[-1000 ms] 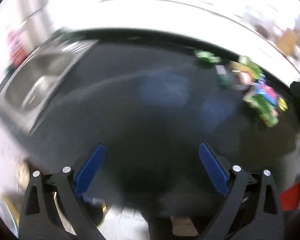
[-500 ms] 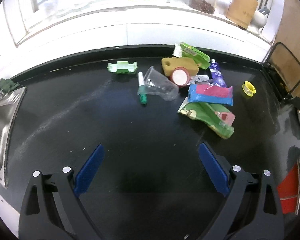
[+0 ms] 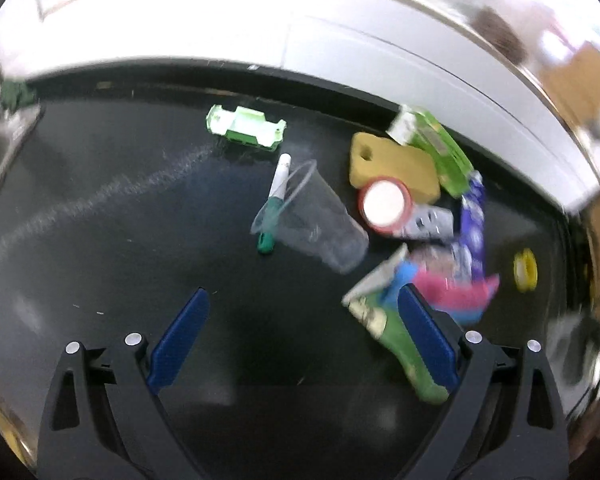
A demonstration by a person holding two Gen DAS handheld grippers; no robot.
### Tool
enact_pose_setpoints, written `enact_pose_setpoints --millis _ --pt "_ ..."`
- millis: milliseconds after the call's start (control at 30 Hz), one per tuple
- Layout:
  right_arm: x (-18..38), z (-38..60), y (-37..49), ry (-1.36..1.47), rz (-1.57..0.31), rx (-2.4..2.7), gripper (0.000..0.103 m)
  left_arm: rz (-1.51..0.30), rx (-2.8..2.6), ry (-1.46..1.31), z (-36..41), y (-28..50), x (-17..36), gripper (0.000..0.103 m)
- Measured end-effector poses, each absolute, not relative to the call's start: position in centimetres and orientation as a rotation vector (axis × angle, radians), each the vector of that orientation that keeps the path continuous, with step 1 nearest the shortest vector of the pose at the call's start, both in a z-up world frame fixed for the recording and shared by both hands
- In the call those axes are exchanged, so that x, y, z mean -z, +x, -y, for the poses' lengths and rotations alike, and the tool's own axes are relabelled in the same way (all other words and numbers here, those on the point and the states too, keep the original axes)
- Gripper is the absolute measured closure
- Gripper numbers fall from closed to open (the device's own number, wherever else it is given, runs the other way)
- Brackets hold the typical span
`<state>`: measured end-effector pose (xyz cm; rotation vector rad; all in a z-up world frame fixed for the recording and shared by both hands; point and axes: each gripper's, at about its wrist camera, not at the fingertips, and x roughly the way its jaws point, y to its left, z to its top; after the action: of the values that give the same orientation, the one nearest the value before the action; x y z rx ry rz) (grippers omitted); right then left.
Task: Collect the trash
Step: 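Grasp the clear plastic cup with left tool while right tool grasps yellow tape roll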
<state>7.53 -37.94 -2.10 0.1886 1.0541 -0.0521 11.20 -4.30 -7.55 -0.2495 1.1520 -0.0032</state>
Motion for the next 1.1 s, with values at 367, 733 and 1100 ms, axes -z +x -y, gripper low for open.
enact_pose_setpoints --millis 367,733,1100 --pt "9.0 41.4 15.1 0.147 -1.168 0.056 0.012 -1.227 -0.13 -0.315 5.6 16.5 11.6 0.011" --pt "13.5 42.9 18.3 0.058 -1.241 0.074 0.048 -1.247 -0.179 -0.289 5.7 18.0 13.1 0.034" --pt "10.9 40.8 15.6 0.02 -1.164 0.048 0.048 -1.168 -0.095 -0.215 5.2 16.2 10.6 0.067"
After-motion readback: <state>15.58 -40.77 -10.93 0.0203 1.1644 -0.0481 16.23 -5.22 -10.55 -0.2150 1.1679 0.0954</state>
